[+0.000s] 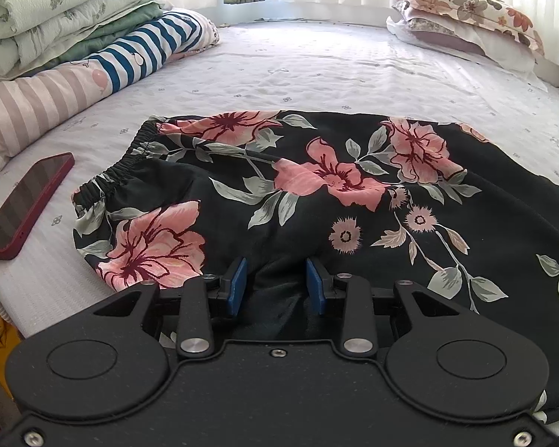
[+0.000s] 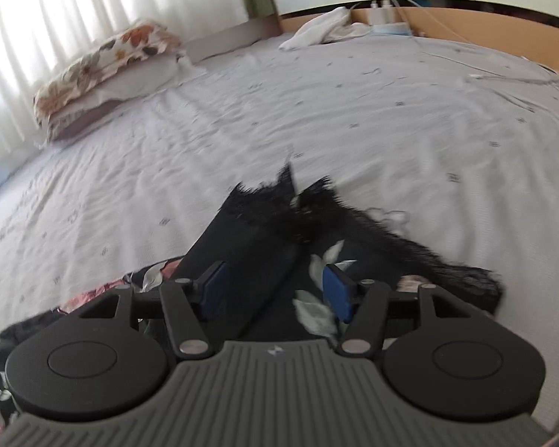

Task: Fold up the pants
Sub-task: 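Lift the frayed hem off the bed with the right tool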

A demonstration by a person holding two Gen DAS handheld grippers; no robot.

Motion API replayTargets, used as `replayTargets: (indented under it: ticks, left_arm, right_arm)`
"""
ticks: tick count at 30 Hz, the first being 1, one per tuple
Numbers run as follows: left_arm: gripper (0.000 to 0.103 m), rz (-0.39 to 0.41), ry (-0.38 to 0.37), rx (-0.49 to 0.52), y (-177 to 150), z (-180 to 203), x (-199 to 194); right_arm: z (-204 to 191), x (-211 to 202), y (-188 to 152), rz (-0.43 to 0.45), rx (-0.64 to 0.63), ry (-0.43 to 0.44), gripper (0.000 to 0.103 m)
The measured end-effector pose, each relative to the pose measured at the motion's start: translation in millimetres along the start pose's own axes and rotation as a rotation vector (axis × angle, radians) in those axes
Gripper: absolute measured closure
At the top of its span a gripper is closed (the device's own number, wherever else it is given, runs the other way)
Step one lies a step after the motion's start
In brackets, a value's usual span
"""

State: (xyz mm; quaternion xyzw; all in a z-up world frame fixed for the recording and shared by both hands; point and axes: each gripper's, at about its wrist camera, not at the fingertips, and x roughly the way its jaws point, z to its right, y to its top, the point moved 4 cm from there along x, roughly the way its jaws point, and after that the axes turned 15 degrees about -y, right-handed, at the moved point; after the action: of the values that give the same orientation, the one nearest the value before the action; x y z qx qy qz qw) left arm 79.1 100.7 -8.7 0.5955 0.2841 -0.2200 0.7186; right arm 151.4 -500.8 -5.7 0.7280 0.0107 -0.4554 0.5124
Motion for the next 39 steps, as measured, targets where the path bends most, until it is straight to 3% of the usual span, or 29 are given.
replayTargets:
  ticks: [2,5,7,11,12,14,20,22,24,26,29,31,33,34,39]
  left_arm:
    - [0.069,0.0,0.006,0.004,-0.2,0.9,0.3]
    - [0.069,-0.001,0.012,0.008,-0.3,1.6,0.5]
    - [0.069,-0.001,0.011,0.008,-0.3,1.3,0.7]
    - [0.069,0.003,0.013,0.009,-0.3,2.8,1.0]
    - [0.069,0.004,0.015,0.011,-0.3,2.7,1.4]
    - [0.069,0.006,0.018,0.013,-0.3,3.5,2.1]
    - [0.069,0.009,0.018,0.012,-0.1,3.9,3.3]
    - [0.069,0.009,0.019,0.014,0.0,3.7,3.3]
    - [0.069,0.008,0.019,0.012,0.0,4.1,3.3]
    - [0.069,0.009,0.019,0.012,0.0,4.4,3.4]
    - [0.069,0.008,0.02,0.013,0.1,4.7,3.6]
    - [0.069,0.009,0.02,0.013,0.1,4.8,3.5]
    - [0.069,0.009,0.02,0.012,0.1,5.0,3.6]
    - [0.069,0.009,0.019,0.012,0.1,5.1,3.8]
    - [0.069,0.009,0.02,0.014,0.0,5.7,4.4]
  right_arm:
    - [-19.2,9.6,-2.3,-0.009,-0.06,-0.008,0.007]
    - [-40.6,19.7,-7.4,-0.011,-0.133,-0.038,0.004]
    - [-43.2,17.6,-8.8,-0.002,-0.151,-0.065,0.017]
    - [-18.1,9.5,-4.7,-0.013,-0.082,-0.128,0.068]
    - [-9.9,8.8,-3.3,-0.02,-0.063,-0.142,0.086]
    - [5.9,6.5,-1.9,-0.023,-0.044,-0.179,0.096]
    - [37.2,1.5,-5.7,-0.013,-0.05,-0.266,0.097]
    - [38.5,1.4,-4.0,-0.003,-0.034,-0.24,0.088]
    - [34.0,2.5,0.0,0.008,-0.029,-0.197,0.06]
    - [26.1,7.7,5.1,0.006,-0.018,-0.143,0.046]
    - [12.0,21.4,12.6,-0.013,-0.011,-0.102,0.037]
    - [5.3,29.3,16.7,-0.015,-0.012,-0.112,0.037]
    - [1.2,32.8,19.1,-0.015,-0.012,-0.145,0.094]
    - [-0.2,33.0,19.7,-0.019,-0.016,-0.168,0.099]
    - [9.5,20.9,18.4,0.007,0.013,-0.172,0.101]
